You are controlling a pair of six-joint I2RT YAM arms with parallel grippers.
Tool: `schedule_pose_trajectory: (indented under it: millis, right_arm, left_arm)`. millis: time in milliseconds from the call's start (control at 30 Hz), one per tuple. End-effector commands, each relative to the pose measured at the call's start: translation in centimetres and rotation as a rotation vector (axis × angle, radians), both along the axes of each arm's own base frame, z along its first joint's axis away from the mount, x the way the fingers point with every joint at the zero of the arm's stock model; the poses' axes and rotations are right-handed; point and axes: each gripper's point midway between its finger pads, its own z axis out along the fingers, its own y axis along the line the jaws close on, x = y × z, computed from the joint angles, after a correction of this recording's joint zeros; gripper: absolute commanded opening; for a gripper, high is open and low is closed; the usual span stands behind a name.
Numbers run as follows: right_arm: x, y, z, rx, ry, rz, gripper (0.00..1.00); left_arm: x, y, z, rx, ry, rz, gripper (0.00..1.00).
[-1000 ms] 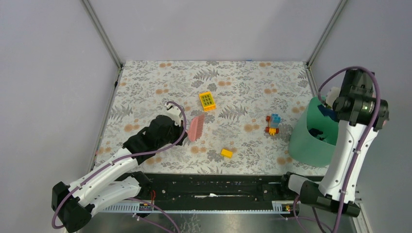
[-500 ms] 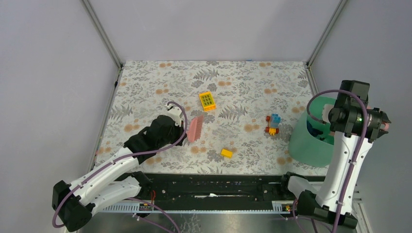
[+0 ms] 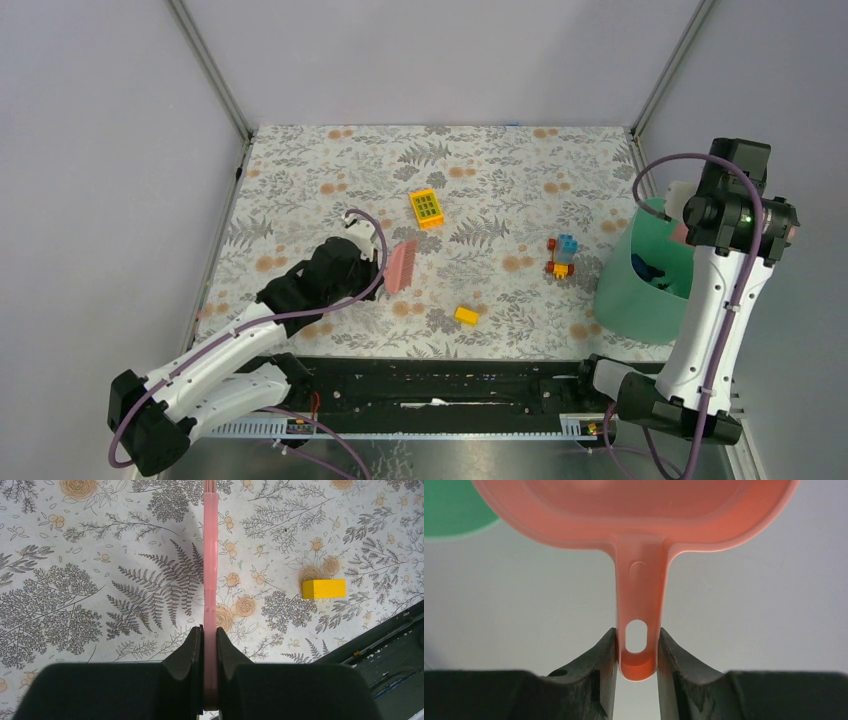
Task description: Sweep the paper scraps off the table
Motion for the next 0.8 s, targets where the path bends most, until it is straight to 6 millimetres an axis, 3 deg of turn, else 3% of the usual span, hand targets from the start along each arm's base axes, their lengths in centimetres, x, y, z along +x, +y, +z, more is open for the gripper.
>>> schedule_pose_trajectory:
  millis: [0,133,267,367,467,567,700,767]
  right_arm:
    - [3.2,0.2,0.5,0.098,-0.297,-0.028,0.0]
    - [7.1,1.2,1.7,0.276,-0.534,-0.063,0.0]
    - [11.7,3.9,-0.6,0.579,-0.66,-0.095,0.0]
    - [14.8,7.1,-2.3,0.808,-0.721,-0.087,0.0]
    - [17.1,11.3,-3.6,0.954,-0.734,-0.032,0.0]
    - [18.5,18.4,-6.9,1.048,-0.651,0.084,0.0]
    - [17.5,25.7,-12.9,1.164,-0.47,0.102,0.0]
    - [16.5,28.7,-16.6,1.245,-0.348,0.066,0.0]
  left_arm:
    - [1.2,-0.1,2.0,-0.041,-0.075,0.03,0.0]
    - [1.3,-0.4,1.2,-0.025,-0.05,0.024,0.0]
    - [1.6,-0.4,0.5,0.009,-0.025,0.026,0.0]
    - [2.1,0.1,1.0,0.026,-0.037,0.064,0.0]
    - [2.4,0.4,3.3,-0.01,-0.073,0.106,0.0]
    - [2.8,0.4,6.9,-0.114,-0.128,0.161,0.0]
    - [3.1,0.1,12.1,-0.326,-0.194,0.243,0.0]
    - [3.2,0.3,13.4,-0.446,-0.194,0.318,0.0]
